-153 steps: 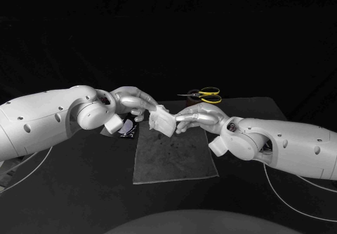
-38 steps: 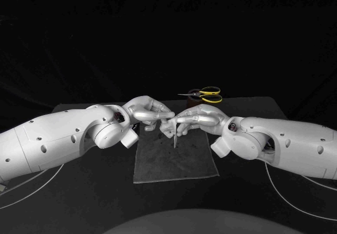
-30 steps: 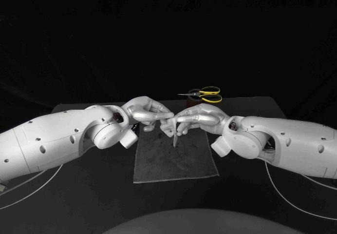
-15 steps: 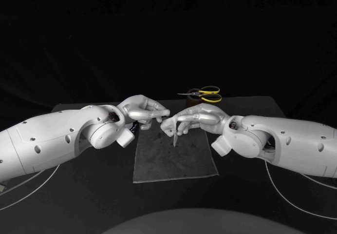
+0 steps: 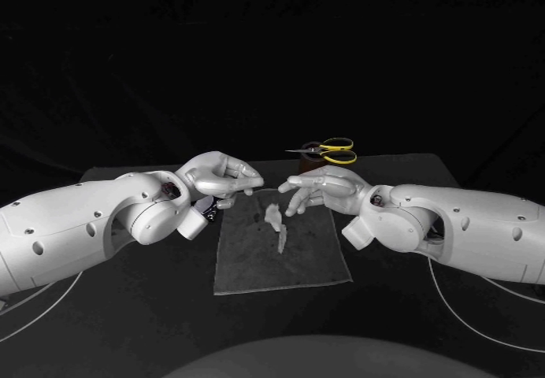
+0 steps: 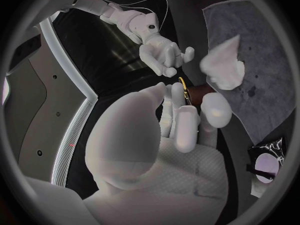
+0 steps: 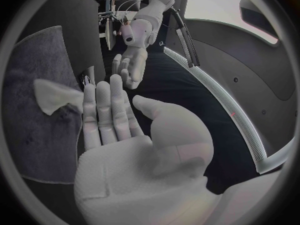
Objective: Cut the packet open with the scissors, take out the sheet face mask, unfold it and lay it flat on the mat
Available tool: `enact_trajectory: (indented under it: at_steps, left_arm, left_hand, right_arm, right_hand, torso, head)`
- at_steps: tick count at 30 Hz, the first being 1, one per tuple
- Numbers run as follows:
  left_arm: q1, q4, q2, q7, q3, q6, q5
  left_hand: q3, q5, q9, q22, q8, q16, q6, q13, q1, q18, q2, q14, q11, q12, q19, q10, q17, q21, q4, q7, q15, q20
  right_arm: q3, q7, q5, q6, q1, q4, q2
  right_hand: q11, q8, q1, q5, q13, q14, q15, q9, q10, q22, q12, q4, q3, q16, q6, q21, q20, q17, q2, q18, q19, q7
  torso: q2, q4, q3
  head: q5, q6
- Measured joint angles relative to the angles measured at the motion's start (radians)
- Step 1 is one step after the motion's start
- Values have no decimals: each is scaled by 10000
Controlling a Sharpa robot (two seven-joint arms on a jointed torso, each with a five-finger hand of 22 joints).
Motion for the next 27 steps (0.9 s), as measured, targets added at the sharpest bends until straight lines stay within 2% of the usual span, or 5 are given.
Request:
enact_trajectory:
  at_steps: [6, 9, 13, 20, 27]
  left_arm:
    - [-24, 112, -49, -56, 3, 227, -1]
    - [-38, 108, -23, -192, 2, 270, -2]
    - [-64, 47, 54, -421, -13, 262, -2]
    - [-162, -120, 82, -887, -33, 139, -1]
    - [-174, -379, 79, -1167, -42, -56, -110]
  left_hand:
    - [-377, 1, 36, -70, -185, -17, -494, 26, -1282, -51, 77, 57, 126, -133, 10, 239, -13, 0, 977, 164, 77, -10]
    - [-983, 1, -128, -293, -483, -95, -747, 91, -2458, -53, 158, -63, 297, -133, -138, 94, -224, -149, 1099, 348, 234, 136]
    - [-1319, 1, -161, -380, -525, -141, -780, 163, -2962, -53, 407, -100, 313, -133, -186, 78, -325, -193, 1115, 380, 271, 185]
    - [-1374, 1, -164, -632, -557, -185, -780, 216, -2831, -52, 469, -136, 348, -133, -304, 44, -532, -352, 1088, 380, 305, 255]
    - [-817, 1, -205, -1026, -637, -372, -904, 257, -950, -53, 369, -323, 333, -252, -585, -335, -759, -624, 477, 367, 264, 219]
  right_arm:
    - [0, -10, 49, -4, 0, -9, -2]
    - [0, -11, 66, -6, 1, -12, 12]
    - [0, -12, 77, -8, 1, -11, 22]
    - [0, -53, -22, -68, 2, -64, -66]
    - [1, -312, -1270, -324, 2, -171, -113]
  right_hand:
    - [19, -30, -68, 0, 49, -35, -35, -3, -19, -48, 49, 67, -14, 27, 0, -23, -36, 0, -7, -5, 36, -1]
    - [36, -41, -78, 0, 55, -35, -35, -4, -35, -50, 49, 67, -14, 38, 0, -43, -36, 9, 3, -7, 36, -1]
    - [36, -41, -78, 0, 56, -35, -35, -6, -35, -52, 48, 95, -42, 39, 28, -43, -1, 10, 3, -16, 72, -29]
    - [-15, -41, -32, 0, 172, -34, -35, -9, -85, -146, 251, -86, 103, 134, 139, -98, -53, 42, -42, -23, 232, -98]
    - [-318, 71, 1172, -17, 605, 806, -410, 131, 170, 3, 962, -1561, 170, 653, 510, 313, -378, 155, -476, -31, 1062, -310]
  torso:
    - [-11, 14, 7]
    - [-13, 15, 12]
    - [-13, 6, 12]
    - [-7, -8, 14]
    - [-14, -8, 20]
  head:
    - [29, -3]
    - [55, 10]
    - [79, 22]
    - [79, -45]
    - [104, -148]
